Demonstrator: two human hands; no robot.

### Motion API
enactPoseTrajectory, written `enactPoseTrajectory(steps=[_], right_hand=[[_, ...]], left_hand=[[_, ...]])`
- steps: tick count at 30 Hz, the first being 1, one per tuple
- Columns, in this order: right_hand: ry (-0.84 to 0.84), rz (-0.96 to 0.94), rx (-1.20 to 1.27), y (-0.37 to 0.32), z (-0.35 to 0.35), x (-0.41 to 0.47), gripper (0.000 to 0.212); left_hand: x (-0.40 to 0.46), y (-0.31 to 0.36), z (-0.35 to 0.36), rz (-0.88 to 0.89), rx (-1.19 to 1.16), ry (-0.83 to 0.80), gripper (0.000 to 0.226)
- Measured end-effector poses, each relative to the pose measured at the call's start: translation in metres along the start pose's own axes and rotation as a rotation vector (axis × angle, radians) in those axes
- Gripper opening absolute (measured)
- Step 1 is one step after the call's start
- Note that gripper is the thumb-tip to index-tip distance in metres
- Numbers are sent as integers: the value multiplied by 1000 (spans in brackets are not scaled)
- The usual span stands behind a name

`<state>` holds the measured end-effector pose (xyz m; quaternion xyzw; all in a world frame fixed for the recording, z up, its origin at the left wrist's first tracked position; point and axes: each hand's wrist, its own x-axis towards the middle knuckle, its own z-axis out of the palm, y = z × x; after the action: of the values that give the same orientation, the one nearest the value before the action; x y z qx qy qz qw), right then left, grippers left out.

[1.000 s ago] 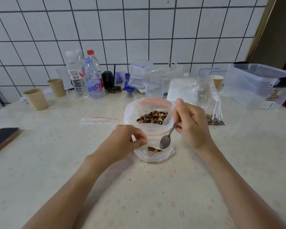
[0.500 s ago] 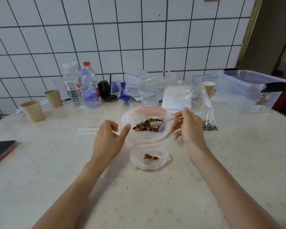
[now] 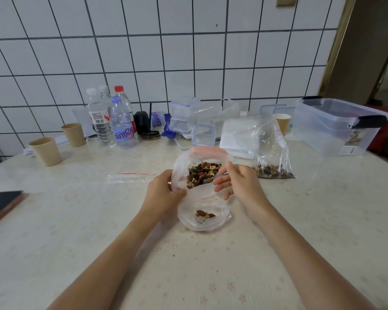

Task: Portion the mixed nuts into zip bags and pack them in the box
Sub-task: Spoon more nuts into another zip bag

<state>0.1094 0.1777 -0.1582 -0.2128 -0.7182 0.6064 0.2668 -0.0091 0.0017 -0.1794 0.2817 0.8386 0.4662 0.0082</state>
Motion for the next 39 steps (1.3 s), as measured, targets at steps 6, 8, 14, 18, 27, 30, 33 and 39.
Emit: enactPoseTrajectory(steps=[6,8,14,18,27,30,33,39], right_hand=[[-66,202,243,-1,4,-2,36],[-76,255,307,1,5,-1,34],[-75,297,393,5,7,1,31],[-43,286,399,5,6,0,34],[47,278,419,3,0,0,43],[80,250,426,1,-2,1,42],[102,224,436,-2,-5,-1,42],[82,236,414,-5,-10,-7,41]], left_hand=[[-2,3,1,55,-14,44,38],[-2,3,0,56,-24,78,35],[-1,5,-3,39,-64,151,38],[-5,4,-6,21,-81,145,39],[-17,9,-22,-25,-9,223,60],[-22,10,-25,26,31,182,42],[-25,12,-28,75,155,28,55],[-25,9,-33,67,334,-228,66]])
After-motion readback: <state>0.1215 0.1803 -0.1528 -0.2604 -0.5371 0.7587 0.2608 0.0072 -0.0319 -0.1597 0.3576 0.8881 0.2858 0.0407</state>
